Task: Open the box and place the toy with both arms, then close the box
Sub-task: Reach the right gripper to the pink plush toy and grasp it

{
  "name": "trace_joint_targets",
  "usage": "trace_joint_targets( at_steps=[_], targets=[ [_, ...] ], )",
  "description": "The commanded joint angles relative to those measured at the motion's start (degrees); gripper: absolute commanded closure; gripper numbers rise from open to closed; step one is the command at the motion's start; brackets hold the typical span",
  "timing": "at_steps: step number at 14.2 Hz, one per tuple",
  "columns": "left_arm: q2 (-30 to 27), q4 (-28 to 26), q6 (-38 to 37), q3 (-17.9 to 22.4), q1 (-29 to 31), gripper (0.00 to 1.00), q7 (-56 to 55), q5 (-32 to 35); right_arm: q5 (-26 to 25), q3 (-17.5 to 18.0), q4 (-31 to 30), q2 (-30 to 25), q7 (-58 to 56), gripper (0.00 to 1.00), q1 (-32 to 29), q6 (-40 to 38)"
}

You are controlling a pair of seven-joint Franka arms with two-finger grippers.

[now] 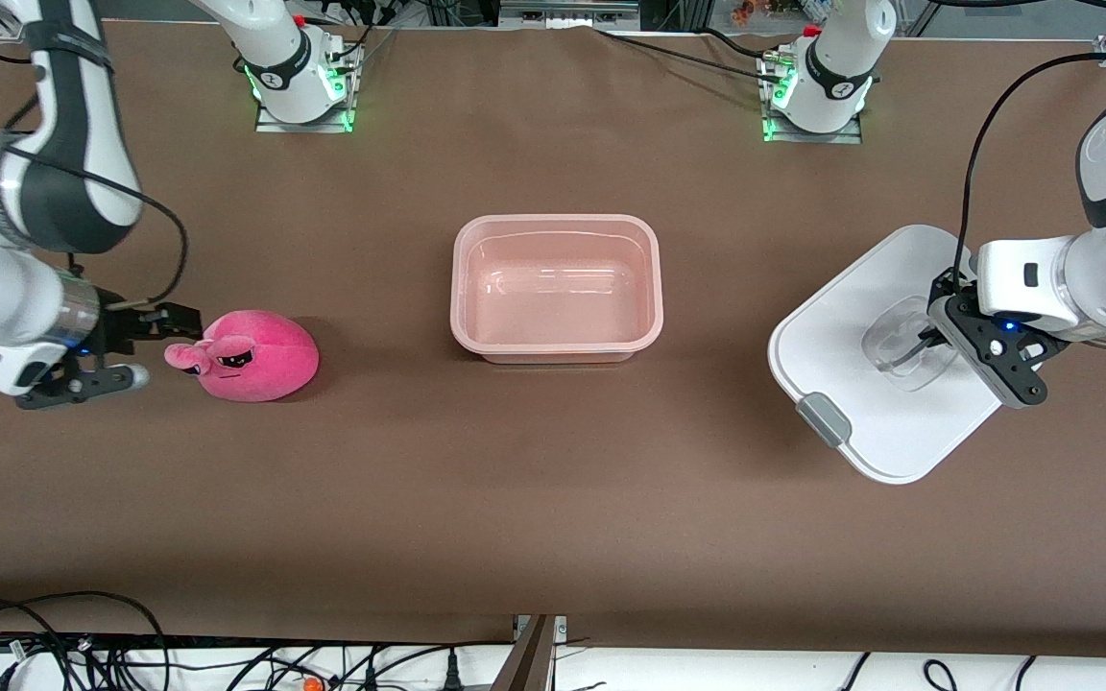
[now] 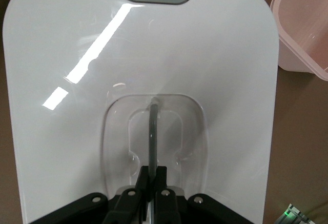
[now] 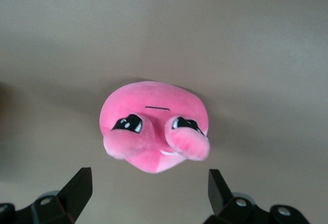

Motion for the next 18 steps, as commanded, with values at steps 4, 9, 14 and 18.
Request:
trace_joint_targets(
  at_steps=[4,9,14,18],
  targets=[
    [0.20,0.91,-1.25,-0.71,1.64,1.00,1.38,-1.63,-1.14,-0.29,-18.55,-10.05,0.98,0.00,0.16,12.76],
    [0.20,0.64,-1.25,-0.80,1.64,1.00,1.46,-1.63,-0.96,-0.38,-25.10,-11.21,0.45,0.00,0.08,21.40],
    [0.29,0.46,-1.60,-0.80,1.72,1.00,1.46,-1.72,-0.70,-0.38,-25.19,-6.82,-0.34,0.00,-0.01,28.34],
    [0.38,0.47,-1.60,-0.80,1.72,1.00,1.46,-2.60,0.00,-0.29,-25.10,-4.71,-0.69,0.00,-0.10,31.96]
  ],
)
